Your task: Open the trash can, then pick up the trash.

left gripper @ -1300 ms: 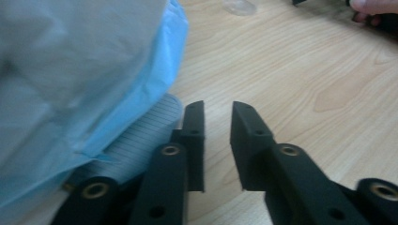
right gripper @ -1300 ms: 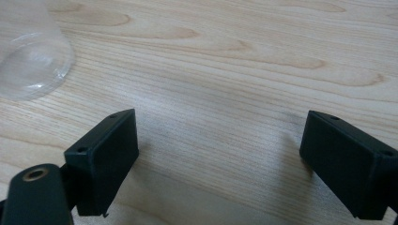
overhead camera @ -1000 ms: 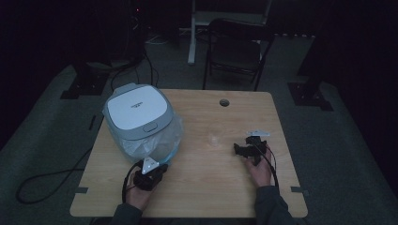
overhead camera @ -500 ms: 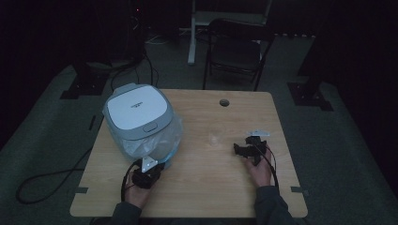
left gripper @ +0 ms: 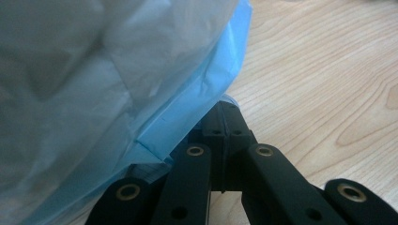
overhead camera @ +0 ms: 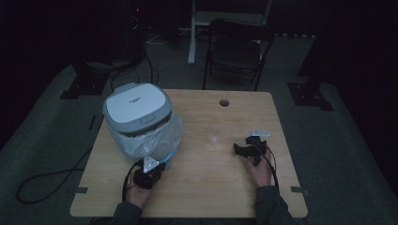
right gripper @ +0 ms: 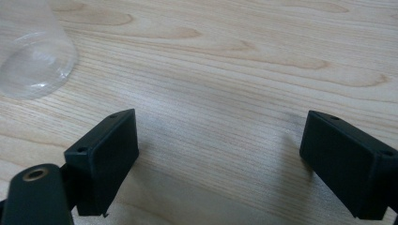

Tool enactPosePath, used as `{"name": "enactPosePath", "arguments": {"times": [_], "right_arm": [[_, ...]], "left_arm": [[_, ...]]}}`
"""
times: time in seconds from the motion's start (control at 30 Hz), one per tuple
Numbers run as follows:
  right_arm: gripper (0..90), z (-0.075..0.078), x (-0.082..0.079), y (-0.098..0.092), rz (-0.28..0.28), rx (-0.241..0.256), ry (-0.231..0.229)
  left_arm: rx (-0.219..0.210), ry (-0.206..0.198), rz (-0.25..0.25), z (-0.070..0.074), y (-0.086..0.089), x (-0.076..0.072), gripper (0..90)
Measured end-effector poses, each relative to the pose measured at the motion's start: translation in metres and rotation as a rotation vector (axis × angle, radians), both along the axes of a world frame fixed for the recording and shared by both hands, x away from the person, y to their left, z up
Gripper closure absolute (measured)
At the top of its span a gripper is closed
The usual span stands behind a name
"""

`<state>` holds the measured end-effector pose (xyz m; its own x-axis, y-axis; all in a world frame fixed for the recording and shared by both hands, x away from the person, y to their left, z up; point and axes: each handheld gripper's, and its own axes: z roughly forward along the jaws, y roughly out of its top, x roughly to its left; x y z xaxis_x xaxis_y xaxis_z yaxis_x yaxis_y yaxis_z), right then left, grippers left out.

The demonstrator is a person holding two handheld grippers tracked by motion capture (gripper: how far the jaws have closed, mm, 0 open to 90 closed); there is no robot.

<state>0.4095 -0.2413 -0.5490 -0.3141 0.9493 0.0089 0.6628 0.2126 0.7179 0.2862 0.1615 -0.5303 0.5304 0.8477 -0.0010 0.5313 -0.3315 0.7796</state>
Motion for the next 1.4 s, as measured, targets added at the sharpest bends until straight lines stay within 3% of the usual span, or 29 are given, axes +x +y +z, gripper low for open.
{"name": "enactPosePath", "arguments": {"times": [0.3, 1.17, 1.33, 1.37, 1.4], "right_arm": [[11.0, 0.0001, 0.0, -0.0001, 0.001, -0.001, 0.001], [11.1, 0.0001, 0.0001, 0.0001, -0.001, -0.001, 0.0], [15.6, 0.0017, -0.0011, 0.0, -0.027, -0.001, 0.0], [26.4, 0.005, -0.0031, -0.0001, -0.048, -0.007, 0.015], [26.6, 0.0059, -0.0035, 0.0, -0.055, -0.009, 0.023]], "left_arm": [[0.022, 0.015, 0.002, -0.0038, -0.0012, 0.0018, 90.0], [0.014, 0.022, -0.001, -0.0043, -0.0003, 0.0026, 90.0], [0.016, 0.024, 0.0, -0.0042, -0.0002, 0.0026, 90.0], [0.013, 0.024, 0.002, -0.0042, -0.0004, 0.0026, 90.0], [0.013, 0.024, 0.002, -0.0042, -0.0005, 0.0027, 90.0]]}}
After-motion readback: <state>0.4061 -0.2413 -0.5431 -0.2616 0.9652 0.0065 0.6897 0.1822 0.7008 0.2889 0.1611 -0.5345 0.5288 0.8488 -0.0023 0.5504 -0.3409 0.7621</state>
